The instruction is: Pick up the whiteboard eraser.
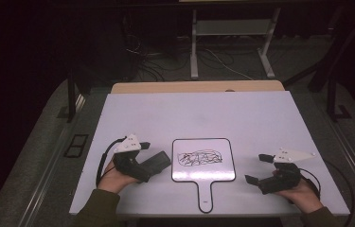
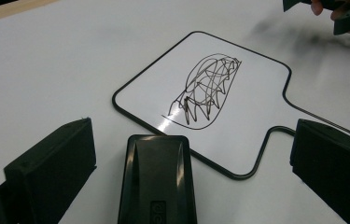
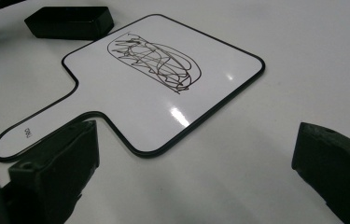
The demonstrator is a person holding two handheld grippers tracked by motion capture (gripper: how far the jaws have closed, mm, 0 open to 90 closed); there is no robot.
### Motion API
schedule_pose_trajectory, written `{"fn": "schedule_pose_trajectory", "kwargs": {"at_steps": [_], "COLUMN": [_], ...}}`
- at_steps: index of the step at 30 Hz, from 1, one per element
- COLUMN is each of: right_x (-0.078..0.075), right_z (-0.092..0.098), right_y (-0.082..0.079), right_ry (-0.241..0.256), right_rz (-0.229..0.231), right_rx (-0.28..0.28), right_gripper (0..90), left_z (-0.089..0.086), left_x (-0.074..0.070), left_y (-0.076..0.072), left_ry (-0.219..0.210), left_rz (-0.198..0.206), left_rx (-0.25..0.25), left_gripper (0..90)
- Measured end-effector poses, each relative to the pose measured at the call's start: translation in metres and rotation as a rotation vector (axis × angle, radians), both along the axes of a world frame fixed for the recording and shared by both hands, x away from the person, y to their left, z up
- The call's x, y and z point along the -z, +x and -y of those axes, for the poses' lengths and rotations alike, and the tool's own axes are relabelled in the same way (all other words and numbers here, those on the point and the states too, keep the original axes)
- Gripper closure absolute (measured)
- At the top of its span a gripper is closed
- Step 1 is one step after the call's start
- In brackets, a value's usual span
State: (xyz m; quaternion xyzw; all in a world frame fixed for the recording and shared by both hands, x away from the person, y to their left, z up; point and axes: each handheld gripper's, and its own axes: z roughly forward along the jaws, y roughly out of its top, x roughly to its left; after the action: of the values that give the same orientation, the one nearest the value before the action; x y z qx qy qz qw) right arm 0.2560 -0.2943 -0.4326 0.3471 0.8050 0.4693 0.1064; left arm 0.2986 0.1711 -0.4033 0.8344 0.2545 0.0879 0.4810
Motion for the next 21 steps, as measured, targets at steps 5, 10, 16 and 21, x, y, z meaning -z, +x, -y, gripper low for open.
{"fn": "schedule_pose_trajectory", "kwargs": {"at_steps": [5,10,16,21], "right_x": [0.002,0.002,0.002,0.002], "right_z": [-0.002,-0.002,-0.001,0.000], "right_y": [0.000,0.000,0.000,-0.001], "right_ry": [-0.005,-0.001,0.000,0.000], "right_rz": [-0.001,-0.002,-0.001,-0.001], "right_rx": [-0.006,-0.003,-0.008,-0.006], "right_gripper": [0.0,0.0,0.0,0.0], "left_z": [0.001,0.004,0.007,0.007], "left_x": [-0.001,-0.001,0.003,0.006], "left_y": [0.008,0.017,0.026,0.026], "left_ry": [0.015,0.030,0.066,0.112], "left_rz": [0.000,-0.008,-0.021,-0.039], "left_rx": [0.003,0.011,0.018,0.007], "left_gripper": [0.0,0.0,2.2,6.5]}}
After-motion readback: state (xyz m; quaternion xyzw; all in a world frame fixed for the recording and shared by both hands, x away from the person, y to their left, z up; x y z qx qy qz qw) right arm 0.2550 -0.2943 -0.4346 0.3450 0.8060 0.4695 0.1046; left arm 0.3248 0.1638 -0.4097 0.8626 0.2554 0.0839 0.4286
